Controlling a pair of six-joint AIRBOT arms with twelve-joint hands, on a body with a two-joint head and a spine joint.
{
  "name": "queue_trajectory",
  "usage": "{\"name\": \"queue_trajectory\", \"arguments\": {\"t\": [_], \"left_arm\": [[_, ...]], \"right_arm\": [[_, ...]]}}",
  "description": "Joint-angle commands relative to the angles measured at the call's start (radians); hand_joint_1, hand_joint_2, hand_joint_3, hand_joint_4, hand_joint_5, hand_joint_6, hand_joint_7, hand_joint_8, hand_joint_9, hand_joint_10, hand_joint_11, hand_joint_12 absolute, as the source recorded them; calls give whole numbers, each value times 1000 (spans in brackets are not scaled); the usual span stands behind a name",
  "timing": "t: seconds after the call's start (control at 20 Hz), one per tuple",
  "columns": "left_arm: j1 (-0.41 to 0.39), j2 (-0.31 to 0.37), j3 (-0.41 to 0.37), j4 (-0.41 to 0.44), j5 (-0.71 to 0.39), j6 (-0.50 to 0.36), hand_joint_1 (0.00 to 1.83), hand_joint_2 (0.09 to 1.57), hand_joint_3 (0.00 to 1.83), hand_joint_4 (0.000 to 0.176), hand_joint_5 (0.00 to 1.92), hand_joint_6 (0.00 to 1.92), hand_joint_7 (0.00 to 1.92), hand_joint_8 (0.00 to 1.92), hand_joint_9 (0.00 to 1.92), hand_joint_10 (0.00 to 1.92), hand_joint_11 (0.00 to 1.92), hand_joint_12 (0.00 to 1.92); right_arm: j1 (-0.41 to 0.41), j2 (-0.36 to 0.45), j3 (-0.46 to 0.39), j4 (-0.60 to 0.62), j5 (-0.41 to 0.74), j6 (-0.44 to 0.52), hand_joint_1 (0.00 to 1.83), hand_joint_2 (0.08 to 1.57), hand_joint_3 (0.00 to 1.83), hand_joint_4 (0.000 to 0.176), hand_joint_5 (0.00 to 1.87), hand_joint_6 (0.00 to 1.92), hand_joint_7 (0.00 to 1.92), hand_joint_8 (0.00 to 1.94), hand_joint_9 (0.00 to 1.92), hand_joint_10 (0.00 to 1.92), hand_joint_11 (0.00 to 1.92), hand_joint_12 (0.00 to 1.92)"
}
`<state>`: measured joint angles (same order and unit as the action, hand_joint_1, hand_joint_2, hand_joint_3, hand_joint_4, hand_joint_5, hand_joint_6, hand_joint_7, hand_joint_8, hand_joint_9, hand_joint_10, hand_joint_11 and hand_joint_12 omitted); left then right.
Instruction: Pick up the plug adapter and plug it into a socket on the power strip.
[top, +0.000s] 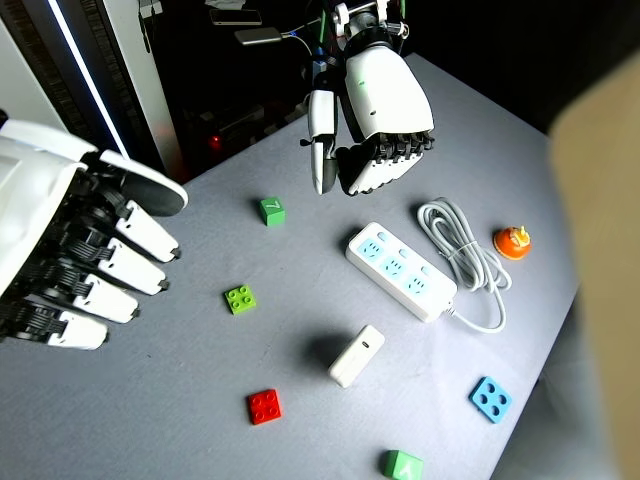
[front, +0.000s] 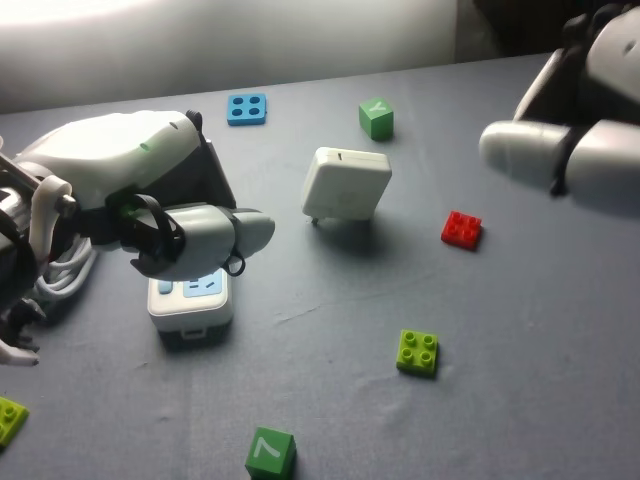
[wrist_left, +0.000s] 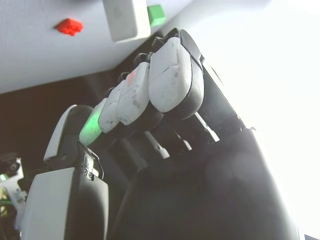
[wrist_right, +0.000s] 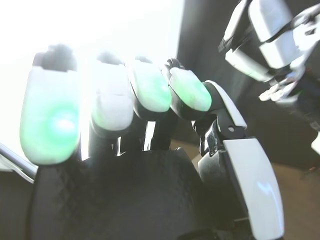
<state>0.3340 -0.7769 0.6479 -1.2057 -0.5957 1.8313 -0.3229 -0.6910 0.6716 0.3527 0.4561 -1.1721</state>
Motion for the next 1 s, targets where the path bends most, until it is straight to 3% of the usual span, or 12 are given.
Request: {"name": "queue_trajectory", "arguments": {"t": [0.0,0.1,0.15,0.3,0.4,0.55,0.7,0.85,0.95], "left_arm": [[-8,4,-2,44,-49,-6,0,1053,125,0,106,56,135,55,108,63,0,373],[-7,4,-2,44,-46,-6,0,1113,14,0,120,0,152,1,140,6,0,359],[-6,5,-2,44,-44,-6,0,1115,10,0,93,3,126,3,103,7,0,264],[1,6,-3,44,-28,10,0,1153,10,0,101,3,139,4,108,4,0,263],[13,9,-5,44,-16,15,409,1167,3,0,77,4,125,3,94,4,0,242],[45,17,-8,82,21,17,578,1179,1,0,63,1,115,1,88,3,0,233],[84,27,-19,88,17,17,535,1151,0,0,109,6,156,5,122,4,0,319],[121,30,-24,88,8,14,228,1175,6,0,109,1,160,2,138,5,0,362],[158,30,-31,88,-6,-1,32,1197,2,0,80,1,123,0,103,1,0,240]], "right_arm": [[10,6,-6,-3,109,-11,0,996,115,0,49,42,89,48,78,60,0,399],[-1,4,-14,29,112,-31,0,1057,6,0,68,1,114,3,111,3,0,438],[-11,4,-18,45,112,-33,0,1060,4,0,69,1,122,3,118,3,0,453],[-61,6,-32,102,180,-33,0,1077,5,0,54,0,101,1,94,1,0,408],[-83,17,-40,104,210,-35,74,1132,13,0,67,3,121,5,117,6,0,484],[-81,9,-14,109,224,-37,238,1201,9,0,61,0,106,1,103,0,0,477],[-64,-13,32,133,157,20,434,1191,0,0,45,1,79,1,78,1,0,437],[-25,-71,99,134,101,84,549,1178,0,0,39,0,74,0,76,0,0,440],[9,-111,154,134,20,136,552,1195,6,0,3,0,44,1,46,0,0,378]]}}
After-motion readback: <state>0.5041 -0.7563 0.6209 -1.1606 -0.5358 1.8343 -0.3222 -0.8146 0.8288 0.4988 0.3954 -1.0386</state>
